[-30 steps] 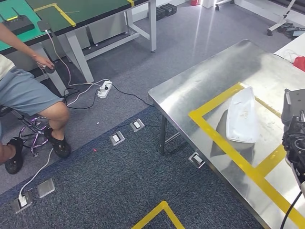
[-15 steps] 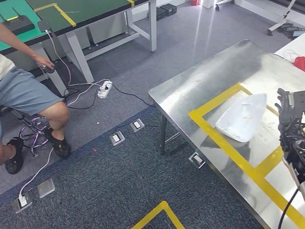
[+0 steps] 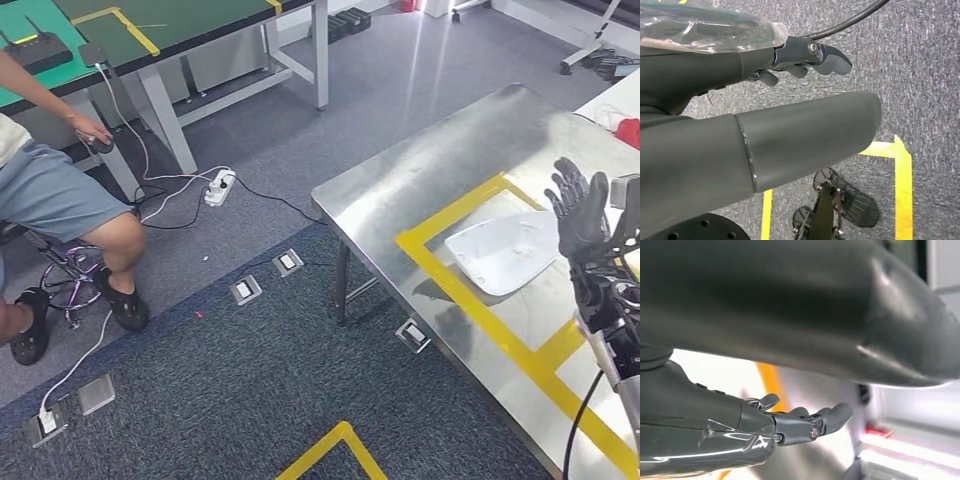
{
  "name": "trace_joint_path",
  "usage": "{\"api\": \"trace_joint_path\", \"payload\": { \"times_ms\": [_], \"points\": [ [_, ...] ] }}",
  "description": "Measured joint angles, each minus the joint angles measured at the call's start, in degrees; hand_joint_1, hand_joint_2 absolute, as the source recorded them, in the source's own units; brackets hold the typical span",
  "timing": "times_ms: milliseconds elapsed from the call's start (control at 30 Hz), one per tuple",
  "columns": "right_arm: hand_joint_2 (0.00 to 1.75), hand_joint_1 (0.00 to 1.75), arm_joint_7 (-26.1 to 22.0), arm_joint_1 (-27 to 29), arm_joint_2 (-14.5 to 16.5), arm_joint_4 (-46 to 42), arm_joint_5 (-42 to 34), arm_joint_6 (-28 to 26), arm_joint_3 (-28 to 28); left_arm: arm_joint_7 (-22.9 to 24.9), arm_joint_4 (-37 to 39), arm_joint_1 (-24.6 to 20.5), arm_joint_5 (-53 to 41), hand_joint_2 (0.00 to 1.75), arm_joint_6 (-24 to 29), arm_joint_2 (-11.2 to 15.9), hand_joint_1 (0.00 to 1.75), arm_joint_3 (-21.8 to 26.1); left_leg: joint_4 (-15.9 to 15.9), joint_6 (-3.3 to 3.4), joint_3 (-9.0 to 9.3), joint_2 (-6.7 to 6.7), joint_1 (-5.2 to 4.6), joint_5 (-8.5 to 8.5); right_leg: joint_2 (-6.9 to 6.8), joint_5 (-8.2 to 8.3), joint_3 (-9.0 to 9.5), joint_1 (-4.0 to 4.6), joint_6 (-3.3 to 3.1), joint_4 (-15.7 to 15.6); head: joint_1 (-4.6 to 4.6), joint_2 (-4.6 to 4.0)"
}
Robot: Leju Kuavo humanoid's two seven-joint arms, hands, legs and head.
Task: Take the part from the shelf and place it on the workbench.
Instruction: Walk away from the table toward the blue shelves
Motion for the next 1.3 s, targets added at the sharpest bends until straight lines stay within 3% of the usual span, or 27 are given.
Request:
{"api": "trace_joint_path", "payload": {
  "times_ms": [167, 367, 667, 933, 1000, 1067, 1100, 1133, 1167, 1200, 1233, 1300],
  "points": [
    [0.00, 0.00, -0.37, -0.93, 2.83, -10.96, 0.94, 1.58, 4.94, 0.20, 0.00, -0.08, -0.11, 0.00, 0.09, 0.02, 0.00, 0.00, 0.01, -0.02, -0.01, -0.02, 0.00, 0.01, -0.02, 0.00, -0.03, 0.04, 0.00, 0.12, 0.01, 0.00],
    [0.00, 0.00, -3.84, -4.24, 9.93, -20.23, 1.94, 8.79, 17.13, 0.51, 0.00, -0.38, -0.81, 0.00, 0.23, -0.05, 0.00, -0.01, 0.01, -0.09, -0.04, -0.02, 0.01, 0.05, 0.01, -0.06, -0.15, 0.10, -0.07, 0.31, 0.00, 0.00],
    [0.00, 0.00, -5.54, -9.78, 21.61, -21.64, 0.83, 17.84, 35.07, 0.96, 0.00, -0.46, -1.25, 0.00, 0.91, -0.33, 0.00, -0.02, 0.51, -0.09, -0.30, -0.07, -0.04, -0.13, -0.02, -0.16, -0.32, -0.10, -0.07, 0.49, -0.05, 0.00],
    [0.00, 0.00, -5.75, -11.93, 28.34, -19.92, 1.98, 19.21, 46.78, 1.03, -0.01, -0.42, -1.95, 0.00, 0.99, -0.46, 0.00, -0.04, 1.11, 0.59, -0.54, -0.08, 0.28, -0.62, -0.15, -0.98, -0.53, 0.01, 0.59, 1.31, -0.09, 0.00],
    [0.00, 0.00, -5.80, -12.33, 28.98, -19.78, 2.15, 19.09, 47.99, 1.05, -0.02, -0.40, -2.08, 0.00, 1.00, -0.54, 0.00, -0.09, 0.64, 0.82, -0.13, -0.13, 0.61, -0.50, -0.31, -3.43, -2.19, 0.07, 0.84, 5.49, 0.25, 0.00],
    [0.00, 0.00, -5.79, -12.55, 29.23, -19.63, 2.26, 18.93, 48.91, 1.14, -0.02, -0.39, -2.16, 0.00, 1.01, -0.57, 0.00, -0.14, 0.66, 0.92, -0.02, -0.26, 0.56, -0.57, -0.33, -7.23, -6.12, 0.01, 0.90, 13.80, 0.69, 0.00],
    [0.00, 0.00, -5.74, -12.57, 29.31, -19.50, 2.27, 18.85, 49.40, 1.21, -0.02, -0.36, -2.19, 0.00, 1.02, -0.58, 0.00, -0.16, 0.73, 0.95, -0.02, -0.40, 0.53, -0.64, -0.32, -8.62, -8.18, 0.00, 0.89, 17.73, 0.85, 0.00],
    [0.00, 0.00, -5.66, -12.57, 29.36, -19.34, 2.28, 18.79, 49.91, 1.31, -0.01, -0.33, -2.19, 0.00, 1.03, -0.59, 0.00, -0.17, 0.85, 0.93, -0.01, -0.64, 0.51, -0.74, -0.32, -9.00, -9.55, 0.00, 0.85, 20.07, 0.92, 0.00],
    [0.00, 0.00, -5.57, -12.59, 29.45, -19.17, 2.28, 18.73, 50.43, 1.40, -0.01, -0.30, -2.19, 0.00, 1.04, -0.60, 0.00, -0.18, 1.04, 0.87, 0.00, -0.95, 0.52, -0.88, -0.30, -8.23, -9.91, -0.01, 0.77, 20.22, 1.00, 0.00],
    [0.00, 0.00, -5.48, -12.66, 29.55, -19.03, 2.27, 18.69, 50.93, 1.48, 0.00, -0.28, -2.19, 0.00, 1.05, -0.63, 0.00, -0.19, 1.29, 0.74, 0.04, -1.35, 0.55, -1.08, -0.23, -6.25, -9.06, -0.03, 0.64, 17.86, 1.09, 0.00],
    [0.00, 0.00, -5.41, -12.78, 29.68, -18.90, 2.27, 18.67, 51.36, 1.54, -0.01, -0.28, -2.19, 0.00, 1.05, -0.69, 0.00, -0.21, 1.59, 0.54, 0.08, -1.78, 0.60, -1.32, 0.11, -3.66, -7.29, -0.07, 0.47, 13.63, 1.20, 0.00],
    [0.00, 0.00, -5.37, -13.09, 29.97, -18.67, 2.23, 18.61, 52.12, 1.58, -0.01, -0.36, -2.19, 0.00, 1.07, -0.81, 0.00, -0.24, 2.21, 0.04, -0.16, -2.57, 0.72, -1.73, 2.22, -0.61, -3.95, -0.22, 0.22, 5.92, 1.17, 0.00]
  ]
}}
